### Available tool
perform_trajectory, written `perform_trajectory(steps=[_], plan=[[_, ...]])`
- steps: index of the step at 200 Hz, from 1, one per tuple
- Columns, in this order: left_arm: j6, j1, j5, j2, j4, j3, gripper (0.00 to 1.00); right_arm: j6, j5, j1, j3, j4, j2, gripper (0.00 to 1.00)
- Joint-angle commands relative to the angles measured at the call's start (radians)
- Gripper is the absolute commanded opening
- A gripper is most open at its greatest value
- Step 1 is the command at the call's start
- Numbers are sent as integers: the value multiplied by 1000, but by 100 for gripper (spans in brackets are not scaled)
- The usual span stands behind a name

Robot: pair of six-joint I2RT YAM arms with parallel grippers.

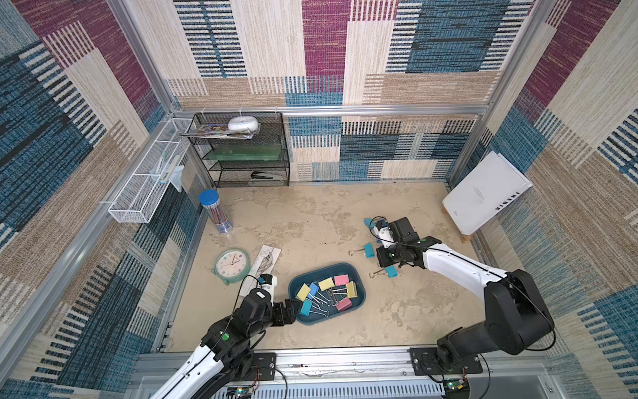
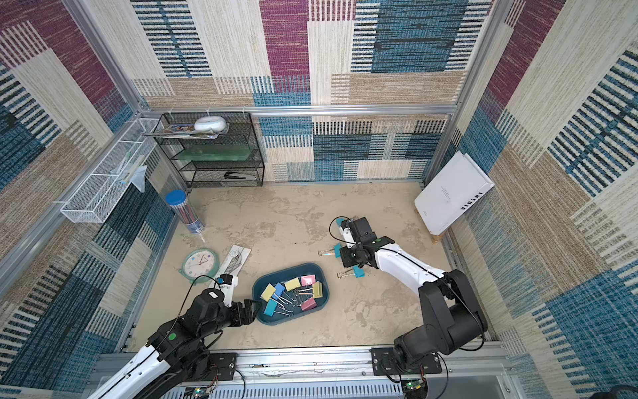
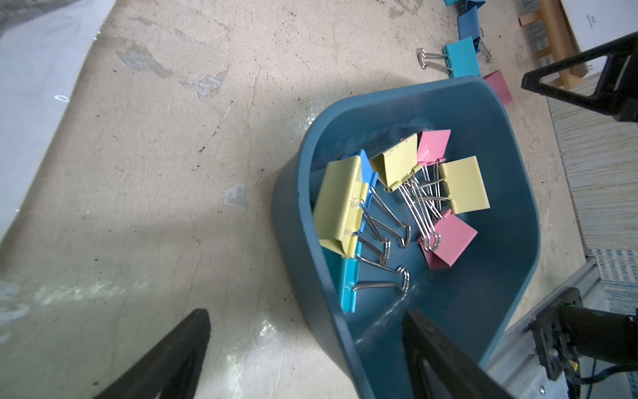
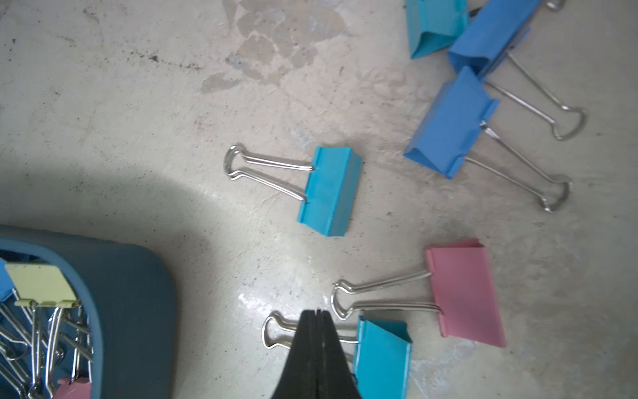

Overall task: Put the binder clips in the storage box
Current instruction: Adjust the binder clip at the center of the board.

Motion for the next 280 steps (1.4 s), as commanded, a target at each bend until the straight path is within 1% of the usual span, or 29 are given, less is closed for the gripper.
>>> perform_trajectory(steps=[1,41,71,86,111,145,165,181,193,203,204,207,208,218,243,266,280], plan=[[8,2,-4,-1,17,-5,91,42,-41,52,-4,59,13,4],[6,1,-4,-2,14,-4,91,54,-48,87,49,83,147,2],[4,1,-10,-12,10,-5,91,63,-78,92,65,117,235,1],[4,1,-13,-14,7,-5,91,59,-85,91,98,128,298,1],[1,1,-16,-14,5,-5,91,51,-60,86,208,126,415,0],[-2,0,-21,-11,2,-4,91,40,-15,14,440,61,588,0],[-3,1,-28,-13,-2,-4,91,31,21,-22,507,35,607,0],[-4,1,-27,-16,-2,-5,91,14,-51,-37,499,55,566,0],[-3,1,-25,-16,-3,-5,91,-4,-111,-31,441,95,496,11],[-4,1,-25,-15,-1,-5,91,-9,-150,-26,381,125,435,27],[-4,1,-25,-15,-2,-5,91,-9,-154,-26,375,130,419,27],[-3,0,-25,-15,-1,-5,91,-7,-165,-26,357,140,405,34],[-3,0,-25,-15,-1,-5,91,-6,-168,-26,351,143,390,34],[-3,1,-24,-15,0,-5,91,-3,-194,-26,297,159,328,46],[-1,1,-20,-15,3,-7,91,-28,-151,-27,180,157,179,68],[-1,1,-19,-16,2,-6,91,-85,-68,-31,126,90,161,77],[-2,1,-17,-19,0,-8,91,-102,-62,-32,85,97,157,80]])
